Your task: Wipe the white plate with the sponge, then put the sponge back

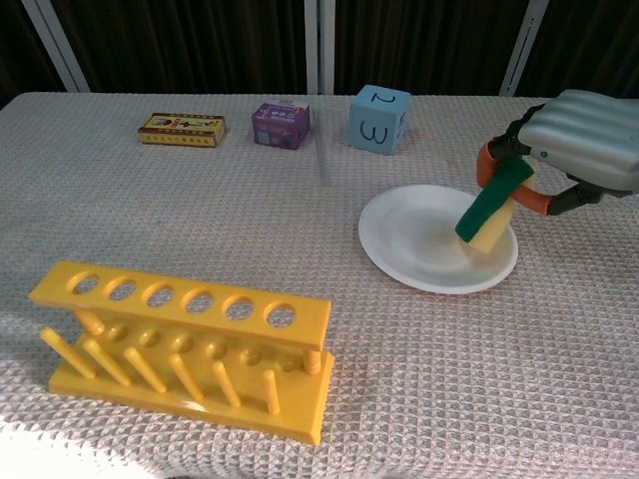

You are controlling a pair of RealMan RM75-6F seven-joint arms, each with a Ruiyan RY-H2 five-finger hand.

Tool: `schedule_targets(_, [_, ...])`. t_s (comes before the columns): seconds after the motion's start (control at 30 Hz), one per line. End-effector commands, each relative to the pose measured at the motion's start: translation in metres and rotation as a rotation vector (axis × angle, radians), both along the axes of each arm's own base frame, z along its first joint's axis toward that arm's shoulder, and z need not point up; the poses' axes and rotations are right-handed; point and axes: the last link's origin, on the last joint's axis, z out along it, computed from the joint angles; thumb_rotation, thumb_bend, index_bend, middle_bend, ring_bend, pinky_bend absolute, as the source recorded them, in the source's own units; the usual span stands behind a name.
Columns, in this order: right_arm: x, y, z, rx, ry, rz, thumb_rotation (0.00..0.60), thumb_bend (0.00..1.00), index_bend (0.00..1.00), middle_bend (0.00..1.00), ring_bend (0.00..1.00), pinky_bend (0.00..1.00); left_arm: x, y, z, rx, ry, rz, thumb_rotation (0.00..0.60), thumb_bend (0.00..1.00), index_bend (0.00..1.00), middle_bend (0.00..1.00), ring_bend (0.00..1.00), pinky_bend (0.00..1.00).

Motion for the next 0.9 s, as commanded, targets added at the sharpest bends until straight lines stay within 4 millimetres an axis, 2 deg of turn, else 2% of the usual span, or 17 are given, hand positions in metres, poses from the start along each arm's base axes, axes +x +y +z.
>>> schedule_targets(0.03, [0.002,-0.002,-0.005,-0.014,0.020,0.026,0.600,0.48,0.93,0.61,0.44,0.39,0.000,0.000,-0.001,-0.001,-0.002,0.000,0.600,0.12,0.22,0.15,0.12,0.16])
schedule_targets(0.23, [0.007,0.001,-0.029,0.011,0.027,0.051,0.600,0.48,0.93,0.61,0.45,0.39,-0.002,0.000,-0.002,-0.004,-0.007,0.003,0.600,0.12,0.22,0.15,0.12,0.16])
schedule_targets(0.53, [0.023,0.005,-0.054,0.019,-0.062,0.064,0.600,0.48,0.94,0.63,0.48,0.39,-0.004,0.000,-0.003,-0.004,-0.011,0.004,0.600,0.12,0.22,0.15,0.12,0.16])
schedule_targets(0.77, [0.039,0.005,-0.060,-0.012,-0.162,0.098,0.600,0.48,0.94,0.64,0.48,0.38,-0.003,-0.001,-0.002,0.001,-0.011,0.001,0.600,0.12,0.22,0.15,0.12,0.16])
schedule_targets(0.9, [0.037,0.002,-0.052,-0.039,-0.175,0.104,0.600,0.48,0.95,0.64,0.48,0.38,-0.002,-0.001,-0.001,0.001,-0.010,-0.005,0.600,0.12,0.22,0.15,0.12,0.16])
